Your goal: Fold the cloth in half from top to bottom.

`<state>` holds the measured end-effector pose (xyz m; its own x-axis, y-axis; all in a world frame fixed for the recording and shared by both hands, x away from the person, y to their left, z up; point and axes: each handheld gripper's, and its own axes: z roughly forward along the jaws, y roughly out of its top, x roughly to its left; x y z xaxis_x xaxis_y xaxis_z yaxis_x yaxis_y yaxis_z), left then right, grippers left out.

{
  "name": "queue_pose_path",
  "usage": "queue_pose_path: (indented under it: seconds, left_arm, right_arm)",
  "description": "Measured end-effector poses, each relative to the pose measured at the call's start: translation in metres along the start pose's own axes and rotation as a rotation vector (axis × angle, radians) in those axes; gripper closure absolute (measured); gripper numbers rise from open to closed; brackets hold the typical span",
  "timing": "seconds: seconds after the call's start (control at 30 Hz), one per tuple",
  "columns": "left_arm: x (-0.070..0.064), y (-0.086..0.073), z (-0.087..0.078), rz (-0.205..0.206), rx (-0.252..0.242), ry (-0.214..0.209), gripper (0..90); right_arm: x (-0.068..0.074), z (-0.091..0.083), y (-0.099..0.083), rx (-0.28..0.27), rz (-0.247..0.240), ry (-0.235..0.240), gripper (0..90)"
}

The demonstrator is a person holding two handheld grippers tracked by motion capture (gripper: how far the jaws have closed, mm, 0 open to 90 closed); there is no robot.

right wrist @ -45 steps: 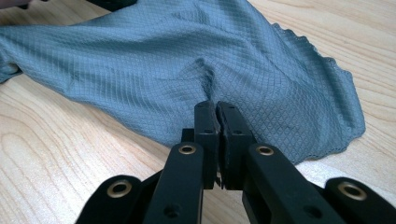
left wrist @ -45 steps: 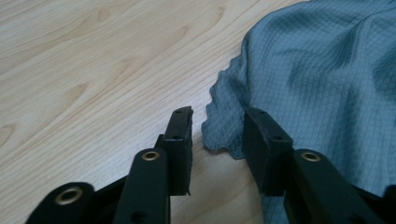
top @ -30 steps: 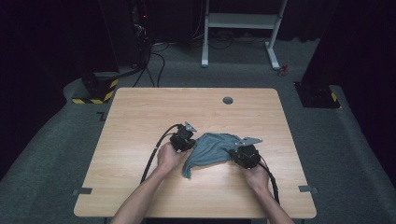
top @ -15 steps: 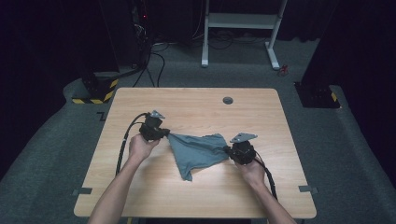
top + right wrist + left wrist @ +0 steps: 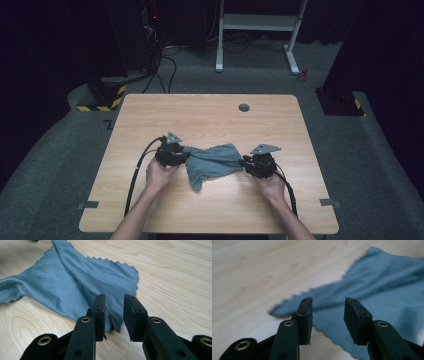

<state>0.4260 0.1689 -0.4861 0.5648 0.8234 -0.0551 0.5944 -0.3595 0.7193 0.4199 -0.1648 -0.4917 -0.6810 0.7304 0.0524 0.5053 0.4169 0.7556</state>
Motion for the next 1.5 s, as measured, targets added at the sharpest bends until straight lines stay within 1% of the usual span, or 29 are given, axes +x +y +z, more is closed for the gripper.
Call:
queue_pose_path:
  seconds: [0.1,0.13,0.17,0.23,0.3,0.33,0.37,0.43,0.47,0.5,0.53,0.57,0.63,0.67,0.7,0.8,0.83,0.9,0.97,1.03,1.1,1.17,1.2,1.23,1.27,1.33,1.4,1.47,1.5]
  left_arm:
    - [-0.020,-0.017,-0.003,0.011,-0.002,-0.024,56.2]
    - [-0.025,-0.022,-0.003,0.014,-0.002,-0.024,55.2]
    - [-0.029,-0.027,-0.002,0.014,-0.002,-0.017,54.8]
    - [-0.034,-0.032,0.002,0.019,0.007,-0.012,54.5]
    - [-0.036,-0.037,0.005,0.021,-0.007,-0.010,56.6]
    - [-0.036,-0.037,0.007,0.011,-0.008,-0.012,57.7]
    - [-0.037,-0.038,0.008,-0.007,-0.008,-0.016,59.8]
    - [-0.037,-0.038,0.011,0.014,-0.009,0.000,63.5]
    - [-0.037,-0.038,0.011,0.015,-0.009,0.007,66.9]
    - [-0.036,-0.038,0.011,0.030,-0.008,0.017,70.9]
    - [-0.035,-0.038,0.010,0.032,-0.007,0.017,77.4]
    - [-0.034,-0.038,0.010,0.031,-0.002,0.014,81.2]
    - [-0.032,-0.039,0.009,0.028,0.001,-0.002,89.3]
    - [-0.031,-0.039,0.009,0.030,0.002,-0.008,89.9]
    - [-0.031,-0.039,0.009,0.039,0.003,-0.007,90.0]
    - [-0.028,-0.038,0.008,0.040,0.011,-0.015,90.0]
    - [-0.026,-0.037,0.007,0.042,0.021,-0.010,90.0]
    - [-0.023,-0.033,0.004,0.046,0.016,0.002,90.0]
    - [-0.019,-0.028,0.000,0.046,0.002,0.016,90.0]
    - [-0.014,-0.021,-0.001,0.043,0.001,0.022,90.0]
    - [-0.011,-0.017,0.005,0.050,0.012,0.047,90.0]
    - [-0.008,-0.015,0.010,0.035,0.025,0.054,89.9]
    - [-0.009,-0.015,0.011,0.012,0.024,0.045,89.2]
    - [-0.011,-0.016,0.010,-0.019,0.016,0.026,85.1]
    - [-0.013,-0.016,0.007,-0.022,0.010,0.018,78.9]
    - [-0.022,-0.021,-0.001,-0.024,-0.020,0.009,72.5]
    - [-0.030,-0.027,-0.009,-0.013,-0.040,0.007,66.7]
    - [-0.037,-0.032,-0.013,0.000,-0.040,0.001,63.9]
    - [-0.041,-0.035,-0.014,-0.004,-0.035,-0.005,62.4]
  right_arm:
    - [-0.006,-0.004,-0.006,0.014,0.032,-0.012,71.5]
    - [-0.009,-0.004,-0.008,0.017,0.052,-0.012,71.2]
    - [-0.013,-0.004,-0.010,0.022,0.055,-0.013,70.8]
    - [-0.017,-0.002,-0.012,0.029,0.078,-0.005,69.7]
    - [-0.019,0.002,-0.013,0.040,0.099,0.008,68.3]
    - [-0.019,0.004,-0.013,0.044,0.102,0.016,67.9]
    - [-0.019,0.008,-0.013,0.048,0.116,0.032,68.1]
    - [-0.018,0.012,-0.012,0.056,0.122,0.043,70.8]
    - [-0.018,0.014,-0.012,0.066,0.120,0.050,74.5]
    - [-0.018,0.016,-0.011,0.071,0.115,0.056,79.1]
    - [-0.018,0.018,-0.011,0.071,0.099,0.063,85.9]
    - [-0.018,0.018,-0.011,0.075,0.093,0.068,88.8]
    - [-0.018,0.019,-0.011,0.076,0.102,0.075,89.7]
    - [-0.018,0.018,-0.010,0.068,0.105,0.072,90.0]
    - [-0.018,0.015,-0.009,0.056,0.106,0.066,90.0]
    - [-0.015,0.003,-0.003,0.024,0.084,0.051,90.0]
    - [-0.014,-0.002,0.001,0.010,0.068,0.041,90.0]
    - [-0.013,-0.010,0.010,-0.005,0.043,0.024,89.9]
    - [-0.014,-0.014,0.017,-0.007,0.039,0.012,89.9]
    - [-0.016,-0.011,0.023,0.002,0.039,-0.007,89.9]
    - [-0.020,-0.003,0.025,0.028,0.058,-0.021,89.9]
    - [-0.028,0.014,0.024,0.051,0.092,-0.025,89.2]
    - [-0.030,0.021,0.022,0.060,0.112,-0.028,88.3]
    - [-0.032,0.026,0.020,0.065,0.125,-0.018,86.6]
    - [-0.032,0.028,0.019,0.071,0.142,-0.009,83.7]
    - [-0.030,0.027,0.015,0.059,0.127,-0.012,80.7]
    - [-0.028,0.020,0.011,0.040,0.124,-0.013,78.2]
    - [-0.027,0.011,0.006,0.024,0.122,-0.024,77.4]
    - [-0.027,0.007,0.003,0.022,0.117,-0.027,77.1]
